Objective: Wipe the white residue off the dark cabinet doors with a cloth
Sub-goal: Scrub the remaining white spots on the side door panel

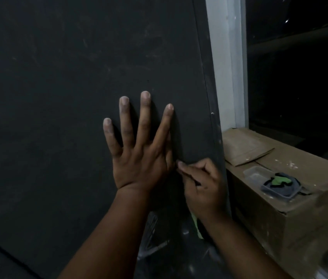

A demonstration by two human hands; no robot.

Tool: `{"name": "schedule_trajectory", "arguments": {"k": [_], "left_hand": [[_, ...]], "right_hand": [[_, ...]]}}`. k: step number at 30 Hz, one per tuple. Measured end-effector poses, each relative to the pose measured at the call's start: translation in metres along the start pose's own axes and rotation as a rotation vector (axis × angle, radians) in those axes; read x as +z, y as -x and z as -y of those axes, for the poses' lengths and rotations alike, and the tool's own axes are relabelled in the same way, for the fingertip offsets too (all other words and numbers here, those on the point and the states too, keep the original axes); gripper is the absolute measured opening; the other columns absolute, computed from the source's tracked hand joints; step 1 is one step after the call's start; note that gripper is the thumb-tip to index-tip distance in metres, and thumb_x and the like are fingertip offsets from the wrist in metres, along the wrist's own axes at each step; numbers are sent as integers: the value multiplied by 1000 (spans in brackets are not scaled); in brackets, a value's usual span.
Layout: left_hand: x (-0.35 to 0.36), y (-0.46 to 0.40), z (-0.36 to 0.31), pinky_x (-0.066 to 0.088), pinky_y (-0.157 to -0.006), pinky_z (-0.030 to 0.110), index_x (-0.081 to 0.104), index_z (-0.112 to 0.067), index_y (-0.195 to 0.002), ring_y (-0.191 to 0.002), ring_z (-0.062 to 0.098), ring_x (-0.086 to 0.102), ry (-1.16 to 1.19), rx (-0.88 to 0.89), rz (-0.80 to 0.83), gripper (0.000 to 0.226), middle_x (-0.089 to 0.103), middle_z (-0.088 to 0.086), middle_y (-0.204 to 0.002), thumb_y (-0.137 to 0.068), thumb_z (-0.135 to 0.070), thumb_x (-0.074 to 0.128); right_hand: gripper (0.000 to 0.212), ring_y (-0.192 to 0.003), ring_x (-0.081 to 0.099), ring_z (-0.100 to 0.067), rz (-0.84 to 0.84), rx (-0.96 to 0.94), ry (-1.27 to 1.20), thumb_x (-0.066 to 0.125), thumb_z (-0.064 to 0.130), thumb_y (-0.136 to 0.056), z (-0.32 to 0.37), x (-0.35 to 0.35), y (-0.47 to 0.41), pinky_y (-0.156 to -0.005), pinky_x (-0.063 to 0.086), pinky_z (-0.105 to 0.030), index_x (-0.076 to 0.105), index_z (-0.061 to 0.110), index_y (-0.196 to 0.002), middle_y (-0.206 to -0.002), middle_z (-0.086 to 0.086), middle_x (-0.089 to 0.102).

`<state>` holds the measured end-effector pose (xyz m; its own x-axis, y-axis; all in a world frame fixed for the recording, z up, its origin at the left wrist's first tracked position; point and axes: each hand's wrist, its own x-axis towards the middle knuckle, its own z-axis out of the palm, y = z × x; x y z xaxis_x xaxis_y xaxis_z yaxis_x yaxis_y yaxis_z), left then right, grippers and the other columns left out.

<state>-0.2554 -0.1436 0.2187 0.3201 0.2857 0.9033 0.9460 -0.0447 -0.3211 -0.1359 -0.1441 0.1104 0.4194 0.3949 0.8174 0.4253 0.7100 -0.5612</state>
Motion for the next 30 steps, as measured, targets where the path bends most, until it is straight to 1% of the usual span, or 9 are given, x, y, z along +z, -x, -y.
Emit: {"name": "schedule_trajectory", "arguments": {"k": [1,3,6,11,14,19,23,26,30], "left_hand": [[1,0,0,-3,-126,61,19,-41,-164,-160,38,-1,4,1,-6,62,9,6,-175,-106,-50,37],[3,0,0,-3,-126,61,19,-41,-164,-160,38,-1,10,6,-9,63,9,6,-175,-105,-53,37],[3,1,1,-1,-126,62,21,-40,-164,-160,39,1,21,11,-22,63,9,7,-175,-105,-53,37],[3,0,1,-4,-126,61,22,-38,-164,-160,39,-3,42,20,-21,64,8,7,-175,-104,-53,39],[3,1,2,-5,-126,61,22,-37,-165,-160,39,-6,53,37,-19,65,8,9,-175,-104,-52,39],[3,2,4,-5,-124,62,20,-35,-165,-159,42,-1,66,60,-5,65,7,11,-174,-105,-50,38],[-1,1,3,-4,-123,63,22,-34,-165,-158,42,2,86,57,7,62,9,12,-174,-106,-48,38],[-1,3,3,-2,-123,64,22,-33,-165,-157,43,2,91,55,9,62,8,12,-174,-107,-48,38],[-1,3,2,0,-123,63,21,-33,-165,-157,44,5,93,52,7,62,9,13,-174,-107,-48,37]], "right_hand": [[17,-69,56,-12,-10,8,28,77,4,-90,-2,-3,-11,-55,49,-34,80,14,-104,-82,-2,56],[15,-71,51,-1,-102,74,74,76,13,-92,-5,-4,-41,-56,45,-18,78,15,-107,-85,1,55],[20,-76,53,6,-241,189,40,75,16,-93,-2,-3,-83,-68,44,-4,77,15,-113,-91,4,56],[23,-92,59,17,-319,407,39,71,11,-96,-3,-10,-47,-79,43,1,74,16,-118,-106,-7,67],[23,-92,58,20,-300,535,50,70,8,-96,-5,-17,-14,-79,42,2,74,12,-118,-110,-12,69],[23,-94,55,21,-291,444,93,69,15,-97,12,-8,-65,-77,42,3,75,17,-119,-111,-3,66],[22,-92,59,14,-278,332,56,70,17,-97,22,-3,-113,-78,45,-2,76,18,-118,-107,-1,65],[22,-93,60,11,-270,350,98,70,18,-97,9,-8,-89,-81,44,-2,76,19,-119,-108,-2,67],[22,-97,57,16,-270,479,149,70,13,-97,-20,-18,-12,-81,40,2,74,16,-118,-111,-6,70]]}}
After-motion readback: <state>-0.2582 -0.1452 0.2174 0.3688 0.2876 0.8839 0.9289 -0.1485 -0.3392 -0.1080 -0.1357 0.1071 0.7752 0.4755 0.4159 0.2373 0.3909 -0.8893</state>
